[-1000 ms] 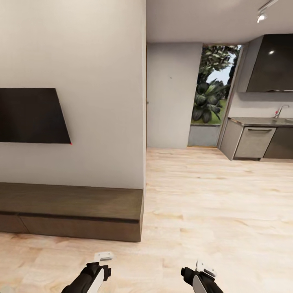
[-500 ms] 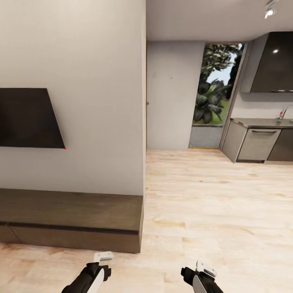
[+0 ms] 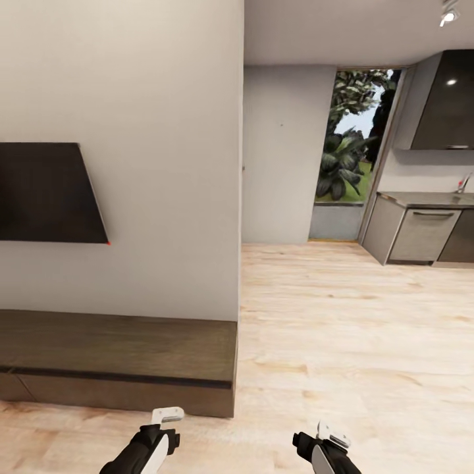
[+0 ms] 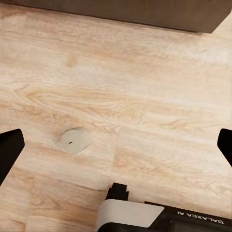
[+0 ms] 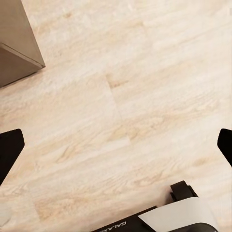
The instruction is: Place each of the two pumpkins and all three candles from the living room inside a cabinet in the living room (use any cabinet), then make sure every cabinet is closed, and position the cauldron so it is next to a table in the living room.
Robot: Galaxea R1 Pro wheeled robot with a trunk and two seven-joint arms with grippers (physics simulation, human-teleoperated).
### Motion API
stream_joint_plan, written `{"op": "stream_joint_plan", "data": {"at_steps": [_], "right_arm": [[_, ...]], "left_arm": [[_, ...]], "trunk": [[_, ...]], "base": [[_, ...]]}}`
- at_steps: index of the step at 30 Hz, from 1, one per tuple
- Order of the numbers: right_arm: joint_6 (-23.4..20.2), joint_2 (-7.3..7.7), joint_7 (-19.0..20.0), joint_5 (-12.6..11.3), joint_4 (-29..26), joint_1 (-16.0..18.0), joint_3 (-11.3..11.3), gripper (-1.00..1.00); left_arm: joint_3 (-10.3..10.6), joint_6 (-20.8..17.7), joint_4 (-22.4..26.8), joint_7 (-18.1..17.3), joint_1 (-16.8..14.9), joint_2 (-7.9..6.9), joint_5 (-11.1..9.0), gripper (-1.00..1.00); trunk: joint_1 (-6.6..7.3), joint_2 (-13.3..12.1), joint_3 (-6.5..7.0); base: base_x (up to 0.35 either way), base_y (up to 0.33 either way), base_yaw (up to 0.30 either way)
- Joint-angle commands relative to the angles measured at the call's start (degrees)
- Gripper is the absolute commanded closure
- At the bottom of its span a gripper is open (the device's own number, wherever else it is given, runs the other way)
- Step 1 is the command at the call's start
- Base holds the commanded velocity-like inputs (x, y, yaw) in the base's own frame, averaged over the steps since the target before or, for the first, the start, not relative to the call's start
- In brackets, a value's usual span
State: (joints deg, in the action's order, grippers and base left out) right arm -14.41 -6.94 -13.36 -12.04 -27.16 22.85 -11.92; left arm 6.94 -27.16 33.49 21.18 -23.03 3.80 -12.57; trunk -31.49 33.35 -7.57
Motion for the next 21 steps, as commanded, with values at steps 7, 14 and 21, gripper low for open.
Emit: {"op": "stream_joint_plan", "data": {"at_steps": [7,14,21], "right_arm": [[0.0,0.0,0.0,0.0,0.0,0.0,0.0,-1.0],[0.0,0.0,0.0,0.0,0.0,0.0,0.0,-1.0],[0.12,0.0,0.0,0.0,0.0,0.0,-0.02,-1.0]], "left_arm": [[0.02,0.05,0.0,-0.01,0.0,0.13,0.0,-1.0],[0.16,0.04,1.04,-0.07,0.0,0.19,0.0,-1.0],[0.06,0.0,1.54,-0.09,0.0,0.09,0.0,-1.0]], "trunk": [[0.0,0.0,0.0],[0.0,0.0,0.0],[-1.54,2.81,-1.26]], "base": [[0.044,0.137,0.0],[0.004,0.012,0.0],[0.0,0.0,0.0]]}}
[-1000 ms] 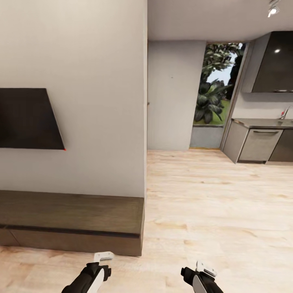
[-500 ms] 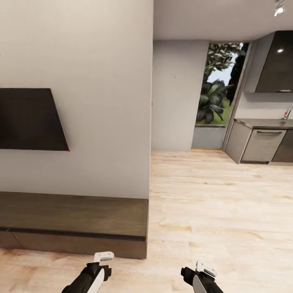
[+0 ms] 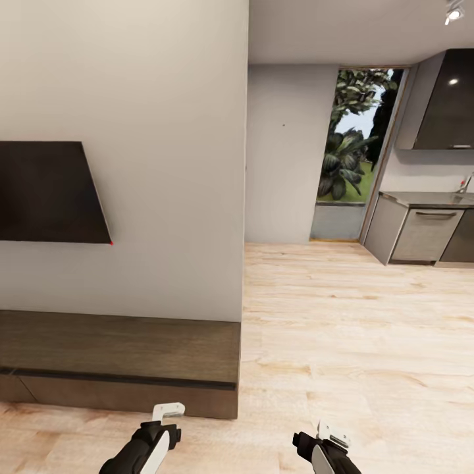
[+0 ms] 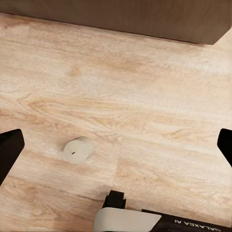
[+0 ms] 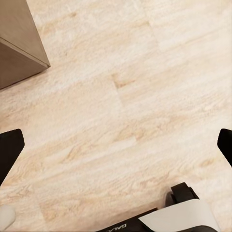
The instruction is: Place each of the two pumpkins and all three candles from the living room inside a cabinet in the living room (use any cabinet), then make sure every cabinet is closed, and position the cauldron so it is next to a table in the living room.
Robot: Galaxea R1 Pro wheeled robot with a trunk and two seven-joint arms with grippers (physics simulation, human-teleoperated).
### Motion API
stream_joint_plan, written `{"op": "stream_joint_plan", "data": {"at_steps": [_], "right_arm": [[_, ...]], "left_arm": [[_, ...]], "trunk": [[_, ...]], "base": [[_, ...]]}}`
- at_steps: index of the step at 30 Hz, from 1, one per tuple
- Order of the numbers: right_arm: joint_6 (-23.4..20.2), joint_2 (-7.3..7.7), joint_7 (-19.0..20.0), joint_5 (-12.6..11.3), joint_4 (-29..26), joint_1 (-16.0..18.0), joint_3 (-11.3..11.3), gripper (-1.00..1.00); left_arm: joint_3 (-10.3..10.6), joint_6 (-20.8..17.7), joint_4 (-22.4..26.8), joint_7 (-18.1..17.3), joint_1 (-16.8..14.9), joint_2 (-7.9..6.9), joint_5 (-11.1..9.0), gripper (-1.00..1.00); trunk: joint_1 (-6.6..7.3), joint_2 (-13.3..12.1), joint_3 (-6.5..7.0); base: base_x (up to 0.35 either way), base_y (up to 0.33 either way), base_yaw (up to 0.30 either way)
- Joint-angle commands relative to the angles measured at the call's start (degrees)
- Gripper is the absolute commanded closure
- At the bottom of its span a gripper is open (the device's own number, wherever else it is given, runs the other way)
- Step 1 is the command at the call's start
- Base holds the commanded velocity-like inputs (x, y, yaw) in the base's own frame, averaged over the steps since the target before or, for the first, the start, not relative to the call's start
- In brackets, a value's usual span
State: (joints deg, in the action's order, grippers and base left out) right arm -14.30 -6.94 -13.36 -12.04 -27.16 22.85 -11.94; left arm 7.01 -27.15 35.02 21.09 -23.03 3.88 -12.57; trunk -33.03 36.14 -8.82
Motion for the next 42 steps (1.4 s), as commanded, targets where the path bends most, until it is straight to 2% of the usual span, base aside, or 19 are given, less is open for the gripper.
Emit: {"op": "stream_joint_plan", "data": {"at_steps": [1,10,15,31,42], "right_arm": [[0.03,0.02,0.0,0.0,0.0,0.0,0.0,-1.0],[1.02,0.02,0.09,0.4,0.0,0.0,0.15,-1.0],[3.63,0.08,0.12,0.82,0.14,0.0,0.16,-1.0],[4.01,0.02,-0.08,-0.04,0.18,0.0,0.0,-1.0],[4.04,0.06,-0.03,-0.2,0.12,0.0,-0.1,-1.0]], "left_arm": [[0.02,0.0,0.05,0.0,0.0,0.02,0.0,-1.0],[0.08,0.33,0.22,0.0,0.0,-0.11,0.0,-1.0],[0.32,3.95,0.22,0.0,0.0,-0.12,0.0,-1.0],[0.2,5.16,0.22,0.07,0.0,-0.32,0.0,-1.0],[-0.01,9.1,0.22,0.02,0.0,-0.46,0.0,-1.0]], "trunk": [[-0.23,0.42,-0.19],[-2.2,4.03,-1.8],[-3.3,6.03,-2.7],[-6.81,12.45,-5.57],[-9.23,16.86,-7.55]], "base": [[0.0,0.0,0.0],[0.0,0.0,0.0],[0.0,0.0,0.0],[0.0,0.0,0.0],[0.0,0.0,0.0]]}}
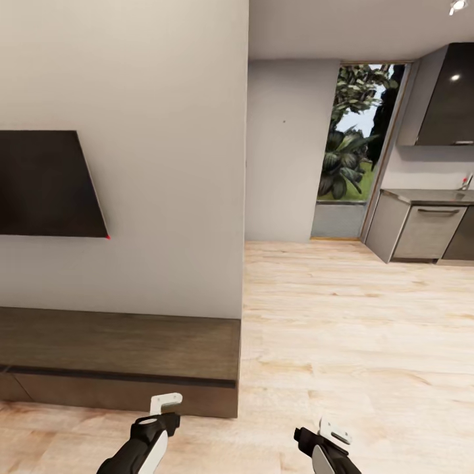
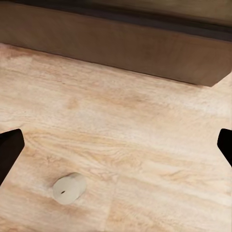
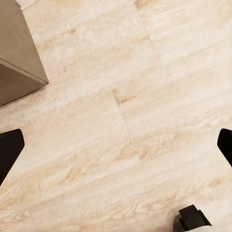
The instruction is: Place each of the two pumpkins and all three candles from the living room inside a cabinet in the living room (use any cabinet), then make sure every cabinet is closed, and position the cauldron so it is next to a table in the living room.
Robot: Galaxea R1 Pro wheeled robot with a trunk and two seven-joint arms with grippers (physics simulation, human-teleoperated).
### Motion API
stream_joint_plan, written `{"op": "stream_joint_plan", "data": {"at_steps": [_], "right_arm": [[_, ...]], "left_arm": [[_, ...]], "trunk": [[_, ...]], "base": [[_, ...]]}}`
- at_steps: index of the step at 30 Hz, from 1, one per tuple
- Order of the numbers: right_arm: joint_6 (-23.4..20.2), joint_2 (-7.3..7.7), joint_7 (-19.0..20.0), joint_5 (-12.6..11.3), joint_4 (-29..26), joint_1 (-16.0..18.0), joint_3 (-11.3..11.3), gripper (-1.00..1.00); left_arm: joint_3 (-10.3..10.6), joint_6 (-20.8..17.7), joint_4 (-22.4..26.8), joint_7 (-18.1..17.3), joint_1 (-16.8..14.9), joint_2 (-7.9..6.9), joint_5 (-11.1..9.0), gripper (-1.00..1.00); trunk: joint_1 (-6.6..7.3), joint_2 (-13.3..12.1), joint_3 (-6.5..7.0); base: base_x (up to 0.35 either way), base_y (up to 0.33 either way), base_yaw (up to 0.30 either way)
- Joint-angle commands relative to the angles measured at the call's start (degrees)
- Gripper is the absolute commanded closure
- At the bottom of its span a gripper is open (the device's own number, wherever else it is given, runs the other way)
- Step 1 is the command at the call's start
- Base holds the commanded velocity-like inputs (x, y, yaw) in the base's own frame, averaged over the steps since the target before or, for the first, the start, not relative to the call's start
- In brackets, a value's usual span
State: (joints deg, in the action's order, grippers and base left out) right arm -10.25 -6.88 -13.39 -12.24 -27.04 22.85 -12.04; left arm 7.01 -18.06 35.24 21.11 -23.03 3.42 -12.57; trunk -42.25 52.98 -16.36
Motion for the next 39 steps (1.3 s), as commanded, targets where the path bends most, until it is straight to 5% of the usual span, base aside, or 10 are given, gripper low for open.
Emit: {"op": "stream_joint_plan", "data": {"at_steps": [1,7,11,16,21,24,28,34,39], "right_arm": [[0.01,0.01,0.03,-0.01,0.01,0.0,0.0,-1.0],[0.13,-0.09,3.7,-0.49,-0.66,0.0,-0.03,-1.0],[-0.18,-0.22,11.44,-0.74,-3.97,0.0,-0.07,-1.0],[-2.04,-0.88,17.13,-2.16,-12.54,0.0,0.08,-1.0],[-5.65,-1.36,17.87,-4.76,-22.73,-0.14,0.23,-1.0],[-11.02,-2.18,18.21,-8.47,-33.76,-3.03,0.26,-1.0],[-17.35,-2.19,19.7,-18.29,-51.77,-10.63,0.39,-1.0],[-19.16,-1.82,22.3,-28.47,-57.53,-14.16,0.91,-1.0],[-18.92,-1.86,22.82,-29.2,-57.95,-14.45,3.38,-1.0]], "left_arm": [[-0.09,0.07,0.0,0.0,0.0,-0.03,0.0,-1.0],[-1.01,0.13,0.16,-0.41,0.0,-1.41,-0.56,-1.0],[-4.75,-0.61,0.6,-3.66,0.0,-3.27,-2.71,-1.0],[-11.78,-8.88,3.84,-11.89,0.0,-6.69,-7.6,-1.0],[-13.61,-14.33,6.87,-17.21,-0.18,-8.16,-10.12,-1.0],[-16.43,-16.02,8.04,-20.9,-0.63,-9.62,-14.77,-1.0],[-19.56,-17.09,8.47,-23.46,-0.82,-10.89,-21.31,-1.0],[-20.31,-17.28,8.53,-26.44,-0.85,-11.14,-22.96,-1.0],[-20.39,-17.22,8.54,-27.96,-0.83,-11.15,-23.09,-1.0]], "trunk": [[-0.23,0.42,-0.19],[-1.54,2.82,-1.26],[-2.42,4.43,-1.98],[-3.52,6.43,-2.88],[-4.62,8.44,-3.78],[-5.28,9.64,-4.31],[-6.16,11.25,-5.03],[-7.47,13.65,-6.11],[-8.57,15.66,-7.01]], "base": [[0.0,0.0,0.0],[0.0,0.0,0.0],[0.0,0.0,0.0],[0.0,0.0,0.0],[0.0,0.0,0.0],[0.0,0.0,0.0],[0.0,0.0,0.0],[0.0,0.0,0.0],[0.0,0.0,0.0]]}}
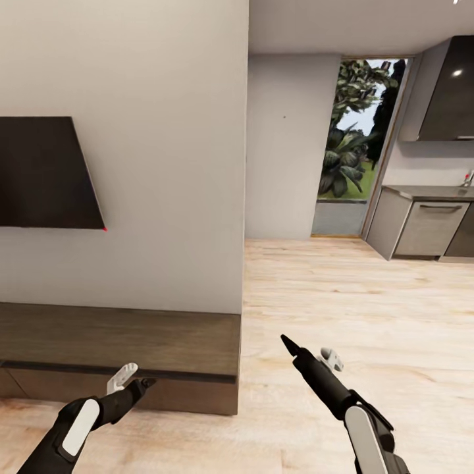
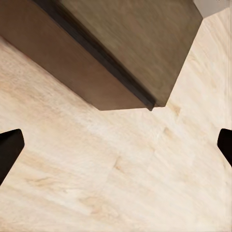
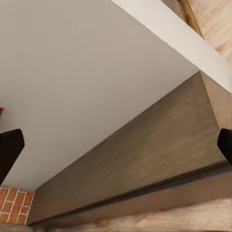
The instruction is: Place each of the two pumpkins and all three candles from the living room inside a cabinet in the living room (use any cabinet), then make sure every cabinet is closed, and position the cauldron so it is next to a table in the living room.
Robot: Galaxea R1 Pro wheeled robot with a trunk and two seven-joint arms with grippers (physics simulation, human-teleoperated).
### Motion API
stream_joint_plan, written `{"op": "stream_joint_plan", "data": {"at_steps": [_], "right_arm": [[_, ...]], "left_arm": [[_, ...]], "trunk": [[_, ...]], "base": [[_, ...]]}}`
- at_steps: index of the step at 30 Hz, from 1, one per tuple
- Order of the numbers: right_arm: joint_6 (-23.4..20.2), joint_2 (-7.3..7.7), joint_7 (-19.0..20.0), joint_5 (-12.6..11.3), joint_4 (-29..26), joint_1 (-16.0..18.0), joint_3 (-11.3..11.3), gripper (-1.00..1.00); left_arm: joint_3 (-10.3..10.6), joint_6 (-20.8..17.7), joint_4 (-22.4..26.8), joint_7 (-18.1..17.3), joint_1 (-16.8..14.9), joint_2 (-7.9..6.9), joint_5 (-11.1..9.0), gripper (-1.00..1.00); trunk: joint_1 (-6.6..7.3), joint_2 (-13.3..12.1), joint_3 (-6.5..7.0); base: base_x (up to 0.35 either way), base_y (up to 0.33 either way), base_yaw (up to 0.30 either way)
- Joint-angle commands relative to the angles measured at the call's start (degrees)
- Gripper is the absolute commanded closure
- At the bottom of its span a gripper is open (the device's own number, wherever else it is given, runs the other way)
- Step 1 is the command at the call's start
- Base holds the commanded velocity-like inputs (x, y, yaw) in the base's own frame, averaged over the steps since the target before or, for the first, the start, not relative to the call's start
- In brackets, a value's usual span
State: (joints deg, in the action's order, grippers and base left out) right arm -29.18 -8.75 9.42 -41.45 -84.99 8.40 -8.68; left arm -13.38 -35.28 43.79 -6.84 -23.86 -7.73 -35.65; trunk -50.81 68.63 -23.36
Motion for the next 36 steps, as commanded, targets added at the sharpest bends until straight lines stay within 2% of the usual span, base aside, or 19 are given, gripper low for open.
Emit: {"op": "stream_joint_plan", "data": {"at_steps": [1,3,27,32,34,36], "right_arm": [[0.04,0.03,0.01,0.0,-0.02,-0.01,0.4,-1.0],[0.08,0.1,0.08,0.01,-0.16,-0.04,1.46,-1.0],[0.29,0.11,0.31,-0.63,0.1,-0.08,1.37,-1.0],[0.18,0.17,3.48,-3.51,0.06,-0.12,0.31,-1.0],[0.06,0.2,7.24,-6.1,0.13,-0.16,-1.27,-1.0],[-0.02,0.21,9.46,-7.12,0.14,-0.32,-2.24,-1.0]], "left_arm": [[-0.01,0.01,0.0,-0.1,-0.01,0.0,-0.01,-1.0],[-0.05,0.06,-0.01,-0.33,-0.04,0.0,-0.02,-1.0],[0.02,0.45,-0.02,-0.46,-0.05,0.08,0.08,-1.0],[0.02,0.49,-0.02,-0.46,-0.04,0.02,0.07,-1.0],[-0.02,0.53,-0.02,-0.46,-0.05,0.03,0.06,-1.0],[-0.01,0.53,0.0,-0.46,-0.05,0.02,0.06,-1.0]], "trunk": [[-0.23,0.42,-0.19],[-0.67,1.22,-0.54],[-5.94,10.84,-4.85],[-7.04,12.85,-5.75],[-7.47,13.65,-6.11],[-7.91,14.45,-6.47]], "base": [[0.0,0.0,0.0],[0.0,0.0,0.0],[0.0,0.0,0.0],[0.0,0.0,0.0],[0.0,0.0,0.0],[0.0,0.0,0.0]]}}
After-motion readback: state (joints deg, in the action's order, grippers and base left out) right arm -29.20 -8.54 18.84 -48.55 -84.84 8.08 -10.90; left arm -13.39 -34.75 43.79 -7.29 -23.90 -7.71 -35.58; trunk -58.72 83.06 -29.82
